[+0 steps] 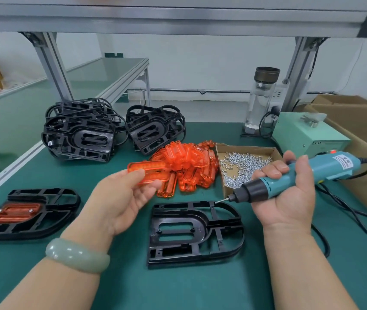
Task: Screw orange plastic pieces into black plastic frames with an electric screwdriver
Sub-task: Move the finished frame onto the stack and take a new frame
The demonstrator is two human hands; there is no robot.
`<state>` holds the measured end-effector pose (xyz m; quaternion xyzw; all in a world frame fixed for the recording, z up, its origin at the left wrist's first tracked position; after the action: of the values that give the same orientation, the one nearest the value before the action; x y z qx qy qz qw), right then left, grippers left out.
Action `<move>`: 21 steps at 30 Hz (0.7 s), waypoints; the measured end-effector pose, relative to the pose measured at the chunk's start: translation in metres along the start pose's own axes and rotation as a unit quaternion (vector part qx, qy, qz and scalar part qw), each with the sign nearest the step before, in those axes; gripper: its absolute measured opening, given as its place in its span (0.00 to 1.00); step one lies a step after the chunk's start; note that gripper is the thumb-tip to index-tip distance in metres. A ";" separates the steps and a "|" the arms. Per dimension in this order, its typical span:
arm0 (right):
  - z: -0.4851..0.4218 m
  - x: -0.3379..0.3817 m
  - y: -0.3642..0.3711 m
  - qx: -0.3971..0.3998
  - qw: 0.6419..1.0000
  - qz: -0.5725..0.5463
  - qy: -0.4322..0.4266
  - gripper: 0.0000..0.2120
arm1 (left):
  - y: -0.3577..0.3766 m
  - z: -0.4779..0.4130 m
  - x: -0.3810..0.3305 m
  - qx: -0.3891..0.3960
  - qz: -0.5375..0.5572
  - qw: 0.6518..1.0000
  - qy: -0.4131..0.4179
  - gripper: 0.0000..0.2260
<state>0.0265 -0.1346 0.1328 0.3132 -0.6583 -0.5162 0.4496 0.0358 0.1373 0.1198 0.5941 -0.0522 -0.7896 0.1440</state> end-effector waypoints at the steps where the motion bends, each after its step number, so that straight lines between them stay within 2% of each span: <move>1: 0.000 0.000 0.000 0.001 1.000 0.001 0.000 0.08 | 0.008 0.008 0.004 0.032 0.034 0.999 -0.018 0.07; 4: 0.001 0.000 0.000 0.003 1.000 0.002 0.000 0.08 | 0.024 0.027 0.015 0.096 0.096 0.989 -0.055 0.08; 8: 0.002 0.000 0.000 0.005 1.000 0.004 0.000 0.08 | 0.033 0.039 0.022 0.136 0.106 0.983 -0.067 0.10; 21: 0.004 -0.001 0.001 0.000 1.000 0.003 0.001 0.08 | 0.037 0.053 0.023 0.187 0.023 0.982 -0.014 0.10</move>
<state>0.0235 -0.1319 0.1331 0.3120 -0.6587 -0.5144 0.4518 -0.0143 0.0909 0.1235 0.5980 -0.2147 -0.7707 0.0477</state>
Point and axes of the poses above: each hand's wrist, its own z-axis away from the middle knuckle, its own y-axis out of the palm, x = y × z, the point moved 8 cm from there along -z, towards the middle knuckle, and after that the axes turned 7 degrees about -z, right-handed, at the moved point
